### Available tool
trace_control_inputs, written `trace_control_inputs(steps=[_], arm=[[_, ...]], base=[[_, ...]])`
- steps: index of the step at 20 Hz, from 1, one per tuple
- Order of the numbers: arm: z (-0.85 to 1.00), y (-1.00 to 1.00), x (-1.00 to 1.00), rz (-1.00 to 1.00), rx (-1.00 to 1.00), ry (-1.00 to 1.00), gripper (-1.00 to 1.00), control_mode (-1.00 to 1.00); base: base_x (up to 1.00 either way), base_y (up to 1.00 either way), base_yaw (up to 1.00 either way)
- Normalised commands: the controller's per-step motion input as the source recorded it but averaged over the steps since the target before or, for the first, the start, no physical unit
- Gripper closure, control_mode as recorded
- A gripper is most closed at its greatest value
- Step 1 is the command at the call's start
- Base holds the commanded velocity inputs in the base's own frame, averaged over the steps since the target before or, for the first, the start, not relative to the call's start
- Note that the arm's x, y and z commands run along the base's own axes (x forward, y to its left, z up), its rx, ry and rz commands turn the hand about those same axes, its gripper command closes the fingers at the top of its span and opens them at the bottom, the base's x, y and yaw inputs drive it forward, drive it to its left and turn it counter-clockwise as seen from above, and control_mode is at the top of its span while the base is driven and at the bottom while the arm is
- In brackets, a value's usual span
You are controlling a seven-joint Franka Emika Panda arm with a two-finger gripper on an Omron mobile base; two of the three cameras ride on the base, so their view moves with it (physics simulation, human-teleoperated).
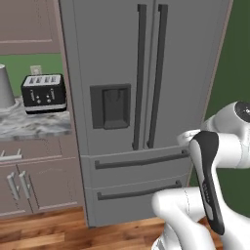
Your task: Retrieve the peach and mango from the fridge and place them into the bowl on the dining table.
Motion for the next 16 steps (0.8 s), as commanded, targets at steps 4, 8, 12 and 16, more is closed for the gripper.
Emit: trace_control_inputs(steps=[4, 8, 12, 16], arm=[[0.0, 0.0, 0.0, 0.0, 0.0, 0.0, -1.0, 1.0], [0.0, 0.0, 0.38, 0.0, 0.0, 0.0, -1.0, -1.0], [0.06, 0.0, 0.8, 0.0, 0.0, -0.04, -1.0, -1.0], [0.19, 0.0, 0.44, 0.0, 0.0, -0.05, -1.0, -1.0]], base=[[0.03, 0.0, 0.0], [0.2, 0.0, 0.0], [0.0, 0.0, 0.0], [0.0, 0.0, 0.0]])
